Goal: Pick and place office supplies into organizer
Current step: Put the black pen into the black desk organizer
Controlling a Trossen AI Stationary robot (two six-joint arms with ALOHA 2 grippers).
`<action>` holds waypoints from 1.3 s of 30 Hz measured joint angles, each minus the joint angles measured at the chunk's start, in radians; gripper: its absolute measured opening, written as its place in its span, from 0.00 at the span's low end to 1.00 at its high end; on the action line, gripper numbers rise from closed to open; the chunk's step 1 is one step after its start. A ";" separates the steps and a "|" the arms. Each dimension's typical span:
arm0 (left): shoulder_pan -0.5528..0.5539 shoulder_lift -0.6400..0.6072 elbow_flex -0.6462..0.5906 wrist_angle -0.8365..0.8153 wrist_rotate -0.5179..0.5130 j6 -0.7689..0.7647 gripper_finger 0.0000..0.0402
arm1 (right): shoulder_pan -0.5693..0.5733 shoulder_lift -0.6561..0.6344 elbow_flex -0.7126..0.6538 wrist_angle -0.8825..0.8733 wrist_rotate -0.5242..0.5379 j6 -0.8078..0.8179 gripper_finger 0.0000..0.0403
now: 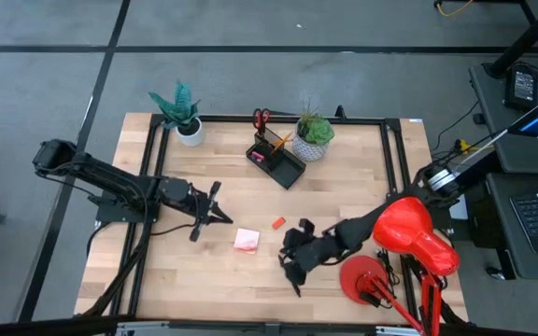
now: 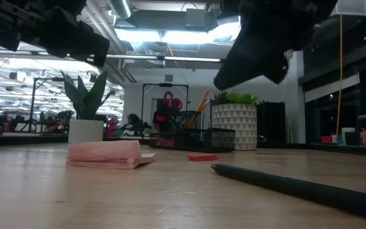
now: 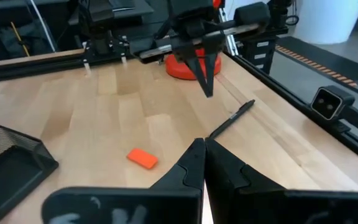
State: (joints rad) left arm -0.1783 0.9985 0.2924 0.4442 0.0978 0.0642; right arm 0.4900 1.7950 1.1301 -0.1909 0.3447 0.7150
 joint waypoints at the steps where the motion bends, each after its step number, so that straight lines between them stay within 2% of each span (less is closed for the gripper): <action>1: -0.003 0.000 0.000 0.000 0.000 -0.001 0.00 | 0.006 0.014 0.031 -0.048 -0.001 0.037 0.02; 6: -0.022 0.000 0.000 0.000 0.001 0.000 0.00 | 0.029 0.099 0.193 -0.291 0.001 0.208 0.02; 14: -0.037 0.001 0.000 -0.003 0.001 0.001 0.01 | 0.059 0.227 0.373 -0.504 -0.001 0.332 0.02; 21: -0.037 0.001 0.000 -0.002 0.000 0.001 0.01 | 0.069 0.235 0.382 -0.555 -0.006 0.459 0.02; 32: -0.037 0.001 0.000 -0.002 0.000 0.001 0.01 | 0.070 0.235 0.382 -0.562 -0.020 0.463 0.02; 39: -0.037 0.001 0.000 -0.003 0.000 0.001 0.00 | 0.070 0.235 0.382 -0.562 -0.074 0.486 0.13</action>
State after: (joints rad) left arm -0.2153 0.9993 0.2928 0.4416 0.0982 0.0654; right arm 0.5602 2.0300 1.5116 -0.7525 0.2705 1.2012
